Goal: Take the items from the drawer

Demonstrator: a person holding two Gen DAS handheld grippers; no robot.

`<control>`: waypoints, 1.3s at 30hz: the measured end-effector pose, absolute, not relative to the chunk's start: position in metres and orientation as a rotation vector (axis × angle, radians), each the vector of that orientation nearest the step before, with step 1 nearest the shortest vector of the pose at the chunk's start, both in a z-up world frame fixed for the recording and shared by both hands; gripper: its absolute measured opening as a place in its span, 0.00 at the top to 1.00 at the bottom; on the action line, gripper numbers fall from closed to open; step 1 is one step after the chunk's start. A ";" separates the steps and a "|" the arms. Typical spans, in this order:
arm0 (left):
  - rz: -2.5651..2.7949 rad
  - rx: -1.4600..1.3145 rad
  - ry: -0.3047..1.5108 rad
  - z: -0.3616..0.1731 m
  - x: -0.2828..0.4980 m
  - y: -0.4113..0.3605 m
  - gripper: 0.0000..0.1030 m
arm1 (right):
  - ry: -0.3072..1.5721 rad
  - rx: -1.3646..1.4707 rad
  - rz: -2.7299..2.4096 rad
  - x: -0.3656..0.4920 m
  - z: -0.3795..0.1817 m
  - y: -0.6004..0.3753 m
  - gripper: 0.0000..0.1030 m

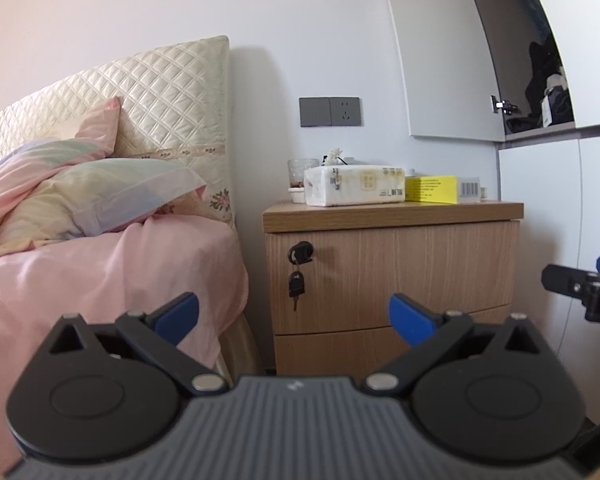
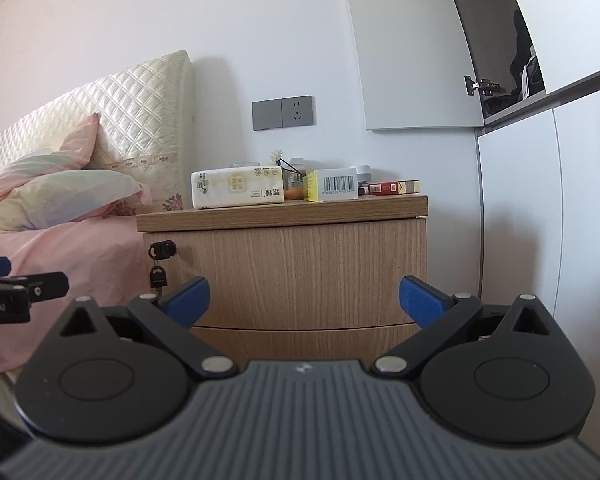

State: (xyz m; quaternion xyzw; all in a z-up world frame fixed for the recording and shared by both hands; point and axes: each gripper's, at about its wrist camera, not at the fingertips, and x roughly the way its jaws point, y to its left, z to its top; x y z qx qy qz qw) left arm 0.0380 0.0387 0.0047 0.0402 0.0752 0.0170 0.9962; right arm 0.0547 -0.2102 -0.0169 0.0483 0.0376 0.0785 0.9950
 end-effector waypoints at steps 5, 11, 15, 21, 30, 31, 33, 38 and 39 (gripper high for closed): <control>0.029 0.083 0.155 0.005 0.039 0.040 0.00 | 0.078 0.098 0.153 0.055 -0.017 -0.211 0.00; 0.020 0.090 0.163 0.004 0.040 0.039 0.00 | 0.081 0.094 0.154 0.056 -0.018 -0.210 0.00; 0.021 0.091 0.164 0.003 0.040 0.039 0.00 | 0.083 0.093 0.154 0.056 -0.019 -0.210 0.00; 0.019 0.090 0.164 0.004 0.041 0.039 0.00 | 0.082 0.094 0.155 0.054 -0.019 -0.211 0.00; 0.015 0.089 0.162 0.004 0.040 0.040 0.00 | 0.081 0.100 0.159 0.054 -0.019 -0.212 0.00; 0.012 0.089 0.160 0.004 0.040 0.039 0.00 | 0.081 0.099 0.160 0.054 -0.019 -0.212 0.00; 0.005 0.091 0.157 0.004 0.039 0.039 0.00 | 0.082 0.098 0.161 0.054 -0.019 -0.212 0.00; -0.006 0.107 0.154 0.003 0.039 0.035 0.00 | 0.083 0.103 0.164 0.054 -0.019 -0.214 0.00; -0.006 0.107 0.153 0.003 0.039 0.035 0.00 | 0.083 0.103 0.164 0.054 -0.019 -0.214 0.00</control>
